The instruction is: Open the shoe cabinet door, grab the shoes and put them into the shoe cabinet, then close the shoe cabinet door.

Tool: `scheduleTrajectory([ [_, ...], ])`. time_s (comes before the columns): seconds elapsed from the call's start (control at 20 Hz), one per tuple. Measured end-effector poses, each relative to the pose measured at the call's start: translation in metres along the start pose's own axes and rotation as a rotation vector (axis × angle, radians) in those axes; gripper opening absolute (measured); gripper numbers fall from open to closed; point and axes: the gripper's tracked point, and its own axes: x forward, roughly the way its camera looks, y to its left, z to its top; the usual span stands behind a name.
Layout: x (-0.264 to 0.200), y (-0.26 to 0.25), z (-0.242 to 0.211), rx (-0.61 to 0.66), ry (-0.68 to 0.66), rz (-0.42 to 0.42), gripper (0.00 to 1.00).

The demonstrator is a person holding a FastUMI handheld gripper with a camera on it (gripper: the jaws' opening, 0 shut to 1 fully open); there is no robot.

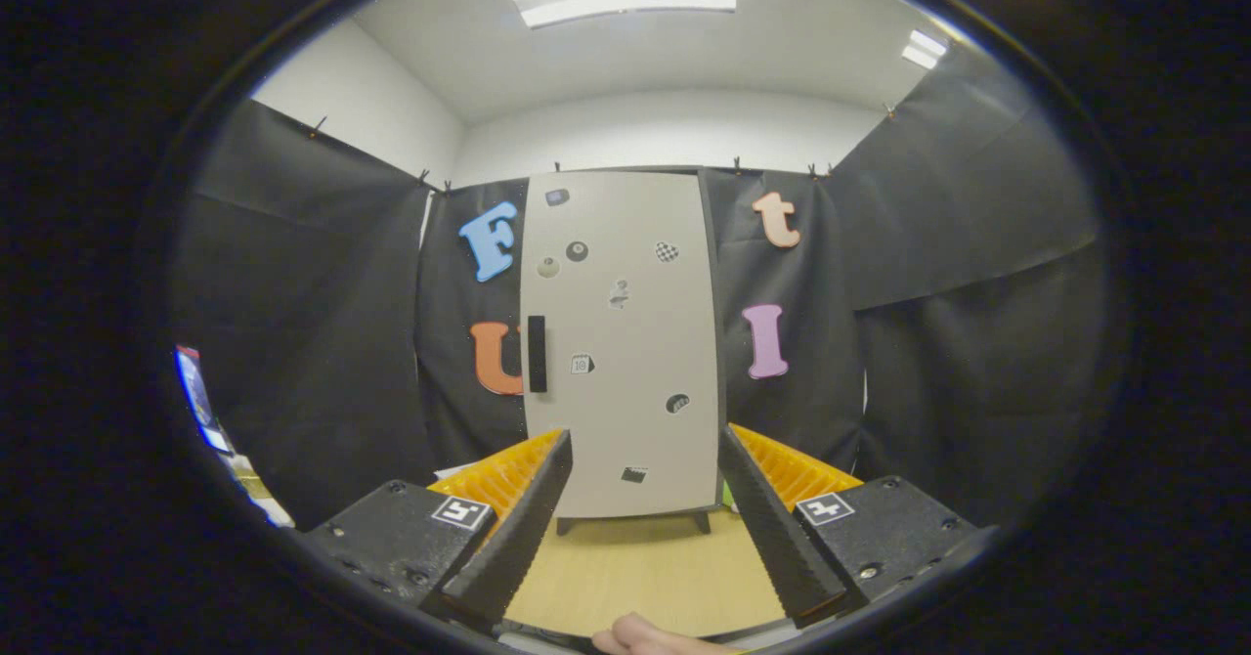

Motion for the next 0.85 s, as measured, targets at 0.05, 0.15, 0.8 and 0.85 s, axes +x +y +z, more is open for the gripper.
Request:
scheduleTrajectory([
  [0.05,0.0009,0.0011,-0.0016,0.001,0.002,0.004,0.98],
  [0.15,0.0019,0.001,-0.005,0.008,0.011,0.011,0.99],
  [0.8,0.001,0.004,-0.0065,0.013,0.014,0.02,0.99],
  [0.85,0.0014,0.0038,-0.0074,0.016,0.015,0.021,0.99],
])
